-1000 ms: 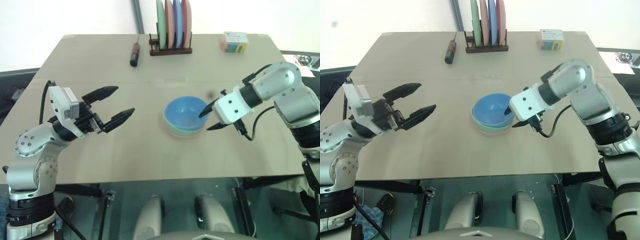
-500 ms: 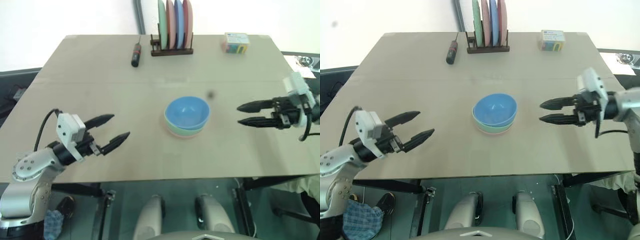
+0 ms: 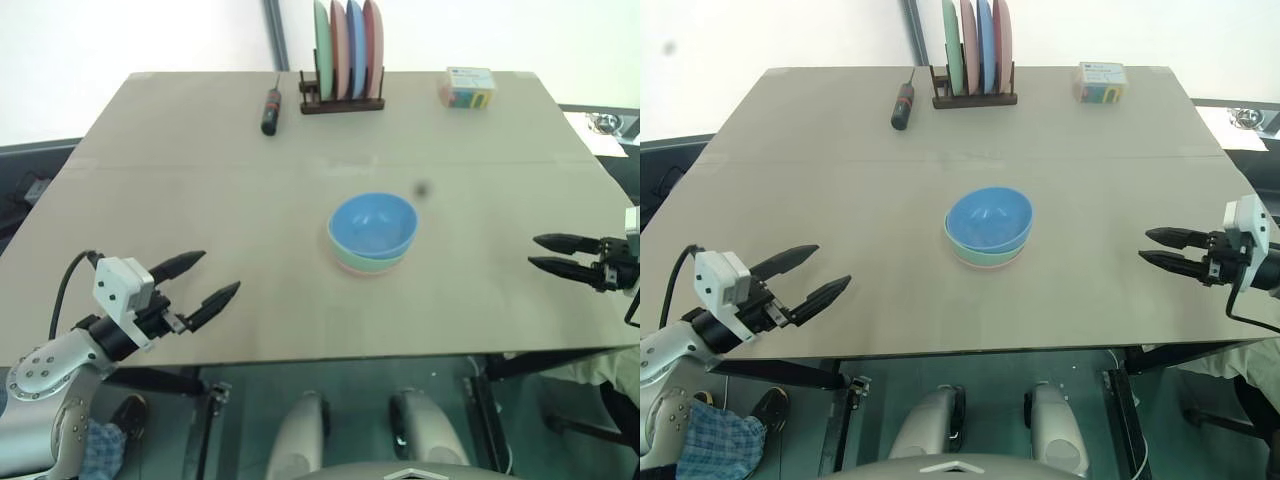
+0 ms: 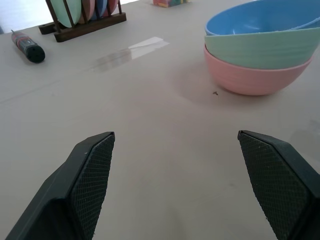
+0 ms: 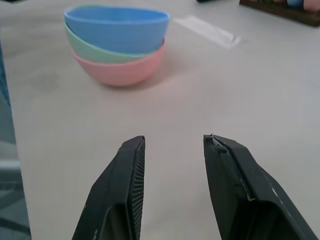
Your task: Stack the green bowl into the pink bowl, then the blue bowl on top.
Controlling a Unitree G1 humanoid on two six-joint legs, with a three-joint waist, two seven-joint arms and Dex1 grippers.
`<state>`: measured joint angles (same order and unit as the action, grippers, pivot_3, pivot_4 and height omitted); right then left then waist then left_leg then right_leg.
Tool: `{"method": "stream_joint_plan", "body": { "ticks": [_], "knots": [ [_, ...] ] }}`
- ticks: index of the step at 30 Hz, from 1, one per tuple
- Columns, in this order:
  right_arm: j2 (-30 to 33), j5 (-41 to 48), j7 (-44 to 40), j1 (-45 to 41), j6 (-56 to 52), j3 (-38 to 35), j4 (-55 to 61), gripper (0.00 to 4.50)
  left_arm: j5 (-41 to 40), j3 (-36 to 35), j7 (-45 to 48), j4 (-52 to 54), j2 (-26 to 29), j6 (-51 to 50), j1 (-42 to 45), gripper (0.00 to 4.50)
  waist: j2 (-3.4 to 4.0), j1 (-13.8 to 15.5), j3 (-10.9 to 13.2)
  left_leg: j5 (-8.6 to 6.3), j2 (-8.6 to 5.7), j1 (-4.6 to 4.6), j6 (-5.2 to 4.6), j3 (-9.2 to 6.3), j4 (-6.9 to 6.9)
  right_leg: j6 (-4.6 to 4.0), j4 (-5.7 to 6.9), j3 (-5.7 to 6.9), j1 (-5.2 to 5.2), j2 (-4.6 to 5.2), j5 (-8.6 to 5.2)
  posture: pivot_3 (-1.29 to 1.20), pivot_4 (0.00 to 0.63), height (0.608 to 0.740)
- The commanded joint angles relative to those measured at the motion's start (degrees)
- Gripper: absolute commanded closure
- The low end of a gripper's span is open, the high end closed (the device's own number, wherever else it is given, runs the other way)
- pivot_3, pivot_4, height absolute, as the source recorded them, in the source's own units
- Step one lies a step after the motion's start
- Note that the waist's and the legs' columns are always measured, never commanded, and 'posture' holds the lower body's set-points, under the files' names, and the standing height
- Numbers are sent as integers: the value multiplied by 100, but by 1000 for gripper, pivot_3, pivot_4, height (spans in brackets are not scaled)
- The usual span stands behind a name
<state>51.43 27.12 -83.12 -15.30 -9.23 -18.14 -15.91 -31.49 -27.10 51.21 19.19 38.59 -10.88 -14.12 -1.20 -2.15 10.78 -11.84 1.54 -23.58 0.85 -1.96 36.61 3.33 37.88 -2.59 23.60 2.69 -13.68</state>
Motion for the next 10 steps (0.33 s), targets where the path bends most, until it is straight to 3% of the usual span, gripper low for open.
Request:
{"method": "stream_joint_plan", "body": {
  "ticks": [1, 4, 5, 10],
  "knots": [
    [144, 6, -5, 23, 85, -57, 36, 1498, -82, -209, 30, 139, 45, 123, -13, 284, 0, 0, 0, 0, 0, -1, 0, 0, 0, -1, -1, 0, 0, 0, 1, 0, 150, 740],
    [187, 20, -73, 87, 92, -62, 36, 298, -77, -224, 48, 141, 66, 139, -33, 284, 0, -1, 0, -1, 0, 0, 0, 0, -1, 11, -1, 0, 0, 0, -7, 0, 150, 740],
    [187, 27, -64, 99, 96, -77, 37, 78, -49, -224, 50, 137, 77, 160, -34, 284, 0, -1, 0, 0, 0, 0, -1, 0, 0, 13, -1, 0, 0, 0, -8, 0, 150, 740],
    [202, 39, -54, 153, 88, -84, 60, 78, -36, -179, 133, 90, 108, 239, 7, 284, 0, -1, 0, -1, 0, 1, 0, 0, 0, 13, -1, 0, 0, 0, -9, 0, 150, 740]
  ]
}}
